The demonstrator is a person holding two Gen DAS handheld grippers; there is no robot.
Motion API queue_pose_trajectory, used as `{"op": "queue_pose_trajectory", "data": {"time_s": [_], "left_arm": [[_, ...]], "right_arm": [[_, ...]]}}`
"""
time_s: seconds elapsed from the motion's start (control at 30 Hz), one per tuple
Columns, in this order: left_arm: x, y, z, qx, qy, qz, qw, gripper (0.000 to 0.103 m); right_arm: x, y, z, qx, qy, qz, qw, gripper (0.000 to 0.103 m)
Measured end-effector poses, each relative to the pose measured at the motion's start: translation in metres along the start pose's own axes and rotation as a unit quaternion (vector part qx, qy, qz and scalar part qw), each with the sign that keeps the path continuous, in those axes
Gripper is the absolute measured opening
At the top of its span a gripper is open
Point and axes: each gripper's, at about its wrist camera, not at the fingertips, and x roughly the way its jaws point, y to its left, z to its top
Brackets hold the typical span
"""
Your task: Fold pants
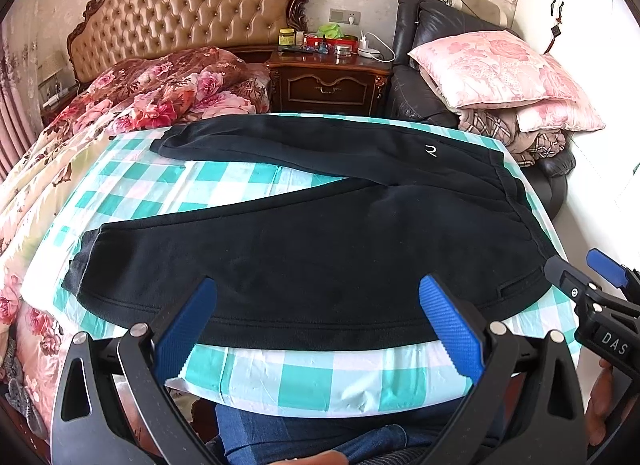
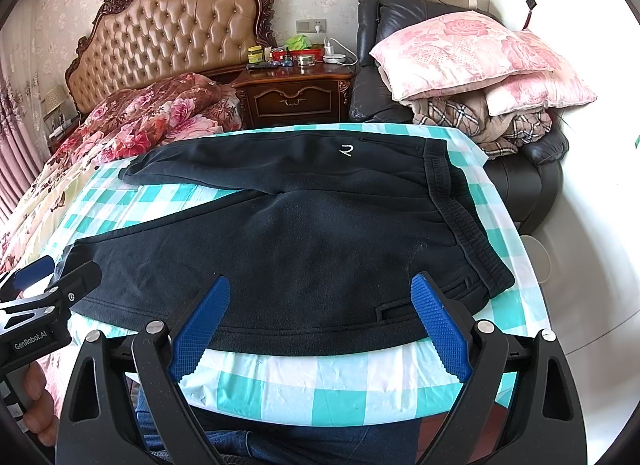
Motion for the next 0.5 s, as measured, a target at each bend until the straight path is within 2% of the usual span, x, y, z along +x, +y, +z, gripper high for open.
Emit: {"op": "queue_pose_trajectory", "data": {"time_s": [0.5], "left_arm": [[-0.0001, 0.0011, -0.0001, 0.0, 0.001, -0.001, 1.0, 0.101]], "right_arm": [[-0.0007, 0.0003, 0.0023, 0.0, 0.0, 0.0, 1.0, 0.089]]}}
